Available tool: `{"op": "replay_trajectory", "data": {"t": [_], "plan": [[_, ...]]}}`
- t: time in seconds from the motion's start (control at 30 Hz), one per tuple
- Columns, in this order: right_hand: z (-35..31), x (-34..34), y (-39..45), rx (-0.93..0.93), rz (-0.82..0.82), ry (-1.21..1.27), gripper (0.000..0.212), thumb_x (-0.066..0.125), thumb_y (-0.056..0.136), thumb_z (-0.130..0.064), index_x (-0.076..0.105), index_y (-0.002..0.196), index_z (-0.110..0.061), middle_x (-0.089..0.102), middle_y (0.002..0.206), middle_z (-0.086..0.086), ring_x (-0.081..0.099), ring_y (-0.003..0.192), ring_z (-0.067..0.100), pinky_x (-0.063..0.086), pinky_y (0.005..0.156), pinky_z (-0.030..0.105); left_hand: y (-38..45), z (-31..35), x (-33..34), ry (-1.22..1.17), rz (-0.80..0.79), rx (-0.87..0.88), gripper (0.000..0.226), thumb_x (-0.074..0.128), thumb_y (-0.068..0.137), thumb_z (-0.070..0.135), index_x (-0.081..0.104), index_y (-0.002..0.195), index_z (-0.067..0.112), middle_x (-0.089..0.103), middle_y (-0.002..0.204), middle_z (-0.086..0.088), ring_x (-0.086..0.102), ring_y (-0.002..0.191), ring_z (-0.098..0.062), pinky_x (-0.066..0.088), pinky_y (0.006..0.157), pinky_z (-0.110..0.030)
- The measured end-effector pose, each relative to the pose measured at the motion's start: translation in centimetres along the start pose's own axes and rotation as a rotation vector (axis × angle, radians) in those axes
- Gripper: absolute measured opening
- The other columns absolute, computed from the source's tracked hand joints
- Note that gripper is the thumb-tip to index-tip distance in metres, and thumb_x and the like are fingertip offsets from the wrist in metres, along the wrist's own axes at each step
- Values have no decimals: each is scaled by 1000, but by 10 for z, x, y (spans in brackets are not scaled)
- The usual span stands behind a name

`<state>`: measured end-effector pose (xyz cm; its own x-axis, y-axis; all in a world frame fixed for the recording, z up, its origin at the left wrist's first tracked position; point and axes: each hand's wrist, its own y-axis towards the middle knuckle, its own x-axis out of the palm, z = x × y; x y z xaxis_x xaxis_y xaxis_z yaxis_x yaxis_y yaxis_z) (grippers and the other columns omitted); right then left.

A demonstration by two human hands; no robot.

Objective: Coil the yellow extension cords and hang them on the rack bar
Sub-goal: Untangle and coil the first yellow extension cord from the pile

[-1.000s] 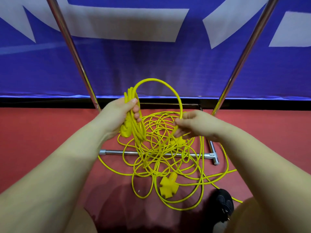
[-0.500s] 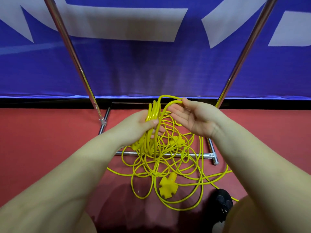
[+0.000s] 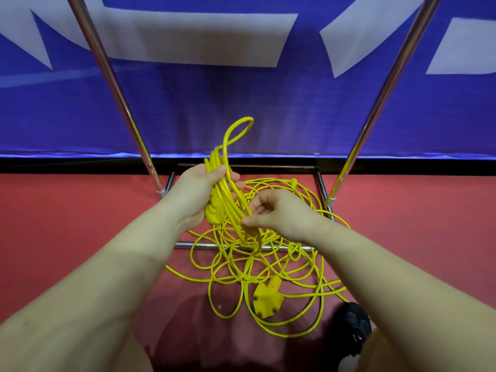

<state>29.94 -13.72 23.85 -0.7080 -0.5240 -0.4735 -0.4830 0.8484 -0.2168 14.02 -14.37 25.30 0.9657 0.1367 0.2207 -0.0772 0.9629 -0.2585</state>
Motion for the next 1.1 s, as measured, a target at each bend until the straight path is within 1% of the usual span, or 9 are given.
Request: {"op": "replay_trajectory", "data": {"t": [0.17,0.27,0.37,0.47,0.57,0.73,0.87,0.97,1.1], "plan": [[-5,-9,2,11,331,198,24,73,78,-7,53,75,-21,60,64,2,66,65,25,57,68,45,4,2,-5,-90,40,2,21,36,101,12,46,116,1,66,89,-12,71,64,-13,57,61,-26],[2,-25,8,44,539,114,19,70,79,-9,56,70,-16,64,65,8,68,65,29,57,69,48,5,2,-14,119,47,37,19,37,101,13,45,116,4,67,88,-9,70,62,-11,56,60,-25],[7,-33,4,126,469,-343,10,61,79,-13,63,69,-12,66,67,10,67,71,29,55,71,35,5,2,-19,258,37,60,12,38,100,13,48,106,9,67,84,-5,68,60,-7,55,56,-22],[-1,-32,-5,106,122,-613,15,57,84,-16,69,79,-8,64,74,12,60,76,26,46,67,25,5,5,-23,329,14,55,13,38,100,14,50,98,12,68,87,-4,68,68,-9,55,63,-24],[-12,-32,-14,45,-141,-381,12,61,88,-18,70,79,-17,65,71,0,54,65,9,45,67,24,2,6,-22,402,-67,48,17,39,100,14,51,87,14,69,93,-6,66,85,-19,53,80,-36],[-11,-39,-5,-136,198,-135,9,67,85,-24,64,77,-20,55,54,-10,48,50,6,44,55,25,-12,-2,-6,483,-321,-9,18,39,99,13,50,85,14,71,70,2,68,67,-12,54,62,-28],[-2,-42,-2,22,273,-229,30,67,80,-46,55,71,-20,67,68,3,61,60,22,50,64,33,-13,-2,-1,375,-257,-1,21,38,99,13,50,81,12,62,66,0,62,52,-9,55,57,-29],[-3,-45,-4,-10,259,-14,16,63,87,-29,56,76,-20,63,70,4,57,63,21,49,65,37,-9,1,-5,233,-163,-21,21,38,100,13,49,81,12,58,68,-3,60,49,-10,56,54,-28],[-14,-55,-8,-165,409,160,14,64,86,-13,61,76,-22,59,65,-4,46,52,4,39,55,18,-10,3,-6,224,-202,-73,20,37,99,12,50,83,10,62,67,-8,66,53,-15,56,54,-29]]}}
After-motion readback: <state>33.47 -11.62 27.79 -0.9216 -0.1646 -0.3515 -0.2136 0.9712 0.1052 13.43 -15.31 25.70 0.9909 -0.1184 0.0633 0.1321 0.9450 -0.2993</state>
